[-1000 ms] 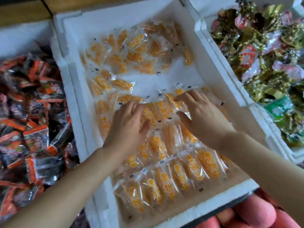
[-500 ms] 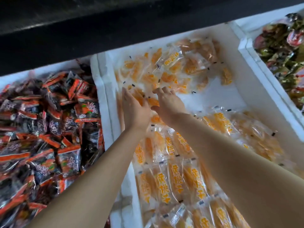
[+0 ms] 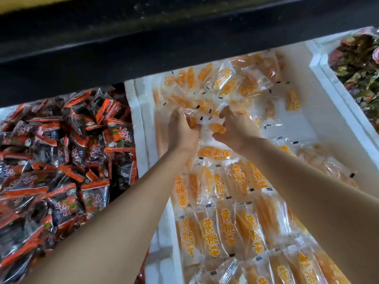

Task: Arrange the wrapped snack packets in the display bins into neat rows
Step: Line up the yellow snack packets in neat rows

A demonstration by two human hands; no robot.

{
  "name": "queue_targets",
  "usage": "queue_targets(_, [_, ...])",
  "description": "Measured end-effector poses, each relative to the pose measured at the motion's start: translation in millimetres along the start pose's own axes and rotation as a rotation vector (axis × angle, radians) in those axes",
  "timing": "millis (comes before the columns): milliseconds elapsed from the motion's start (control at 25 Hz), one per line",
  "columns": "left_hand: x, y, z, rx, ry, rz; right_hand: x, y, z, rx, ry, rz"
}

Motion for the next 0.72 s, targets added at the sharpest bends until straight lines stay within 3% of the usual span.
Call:
queue_targets(240, [18, 23, -25, 0.175, 0.279, -0.104, 3, 35, -33, 0.119, -0.307, 0.004])
queue_targets(360, [25, 51, -33, 0.086, 0.530, -0.185, 0, 59, -39, 0.068, -0.425, -0.011])
queue_targets(600, [25, 91, -31, -0.088, 0.690, -0.373, -24, 83, -15, -0.050, -0.633, -0.014])
queue_targets(720, [24, 104, -36, -0.169, 0.736, -0.332, -32, 90, -17, -0.048, -0.647, -0.074])
Point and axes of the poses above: each hand's wrist, its own y-axis away from the middle knuckle, its own z-axis out of the palm, x = y × z, the point moved 3 cm from there along -y, towards the middle knuckle, and after that the axes turned 7 degrees about z, right-handed, at the moved point
